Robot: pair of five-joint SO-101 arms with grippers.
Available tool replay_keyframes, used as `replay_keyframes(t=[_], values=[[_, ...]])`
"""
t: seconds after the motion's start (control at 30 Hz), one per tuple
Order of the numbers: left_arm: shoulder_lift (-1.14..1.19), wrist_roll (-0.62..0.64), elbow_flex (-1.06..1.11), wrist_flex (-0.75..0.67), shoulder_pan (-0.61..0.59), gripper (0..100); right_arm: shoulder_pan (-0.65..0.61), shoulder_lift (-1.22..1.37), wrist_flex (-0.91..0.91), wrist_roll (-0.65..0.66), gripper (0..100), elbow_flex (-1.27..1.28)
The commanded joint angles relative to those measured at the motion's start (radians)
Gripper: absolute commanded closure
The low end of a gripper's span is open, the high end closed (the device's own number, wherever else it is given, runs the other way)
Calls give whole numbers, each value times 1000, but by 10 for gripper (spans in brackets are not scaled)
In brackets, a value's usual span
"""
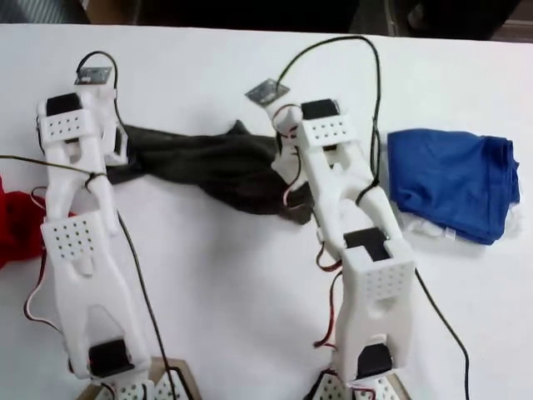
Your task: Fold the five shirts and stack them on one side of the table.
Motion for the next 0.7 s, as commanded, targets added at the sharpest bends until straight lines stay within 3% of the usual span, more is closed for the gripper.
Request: replay_keyframes(t=[0.0, 0.23, 0.67], values=[[8, 14, -15, 0, -41, 740, 31, -28, 8, -8, 851, -51], [8, 14, -15, -2, -41, 740, 77, -16, -13, -8, 851, -54], [8, 14, -15, -2, -41, 740, 33, -15, -27, -8, 852, -44]])
